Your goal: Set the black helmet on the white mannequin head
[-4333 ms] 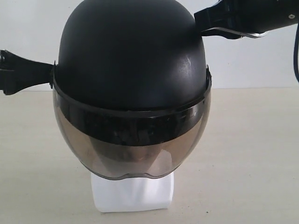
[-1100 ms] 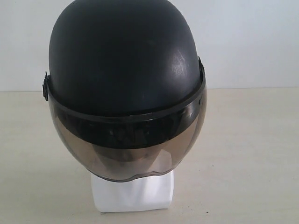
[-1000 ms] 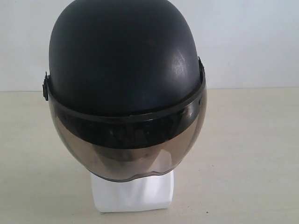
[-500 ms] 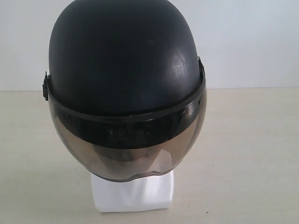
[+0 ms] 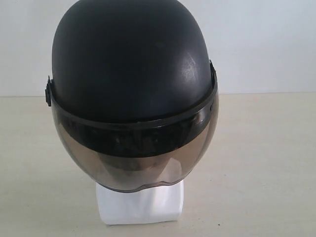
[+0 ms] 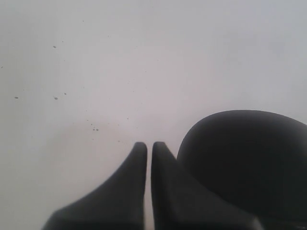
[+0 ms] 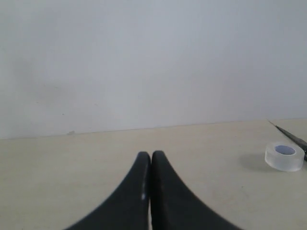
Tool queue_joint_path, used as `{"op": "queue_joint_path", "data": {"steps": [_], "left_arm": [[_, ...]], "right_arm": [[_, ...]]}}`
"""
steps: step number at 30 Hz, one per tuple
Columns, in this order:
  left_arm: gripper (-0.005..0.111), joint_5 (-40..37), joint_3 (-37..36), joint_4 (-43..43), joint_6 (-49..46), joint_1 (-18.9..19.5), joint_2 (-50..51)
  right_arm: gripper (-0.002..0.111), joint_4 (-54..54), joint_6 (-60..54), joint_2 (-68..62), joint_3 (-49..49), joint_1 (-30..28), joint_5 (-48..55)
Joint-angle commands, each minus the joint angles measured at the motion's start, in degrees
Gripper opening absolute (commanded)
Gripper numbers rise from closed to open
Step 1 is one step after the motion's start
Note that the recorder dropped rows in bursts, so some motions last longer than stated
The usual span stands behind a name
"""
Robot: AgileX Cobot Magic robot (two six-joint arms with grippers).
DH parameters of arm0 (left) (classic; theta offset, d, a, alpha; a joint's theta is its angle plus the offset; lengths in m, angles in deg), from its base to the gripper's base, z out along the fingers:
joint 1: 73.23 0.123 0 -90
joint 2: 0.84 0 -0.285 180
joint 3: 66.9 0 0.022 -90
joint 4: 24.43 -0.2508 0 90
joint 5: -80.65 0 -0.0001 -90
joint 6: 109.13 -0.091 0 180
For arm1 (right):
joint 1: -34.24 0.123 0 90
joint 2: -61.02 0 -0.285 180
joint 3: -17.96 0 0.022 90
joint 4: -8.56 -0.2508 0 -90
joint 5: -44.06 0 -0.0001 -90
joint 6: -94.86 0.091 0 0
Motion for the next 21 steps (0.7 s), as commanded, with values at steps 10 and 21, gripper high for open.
{"op": "queue_joint_path", "data": {"steps": [10,21], "left_arm": [[0.004,-0.29,-0.16,0.53,0.55,0.02,-0.24],[0.004,-0.29,-0.16,0.53,0.55,0.02,-0.24]], "right_arm": [[0.000,-13.35,-15.80,0.39,2.58,-0.42,2.32],[0.000,-13.38,-15.35,0.39,2.58,-0.42,12.74]]}}
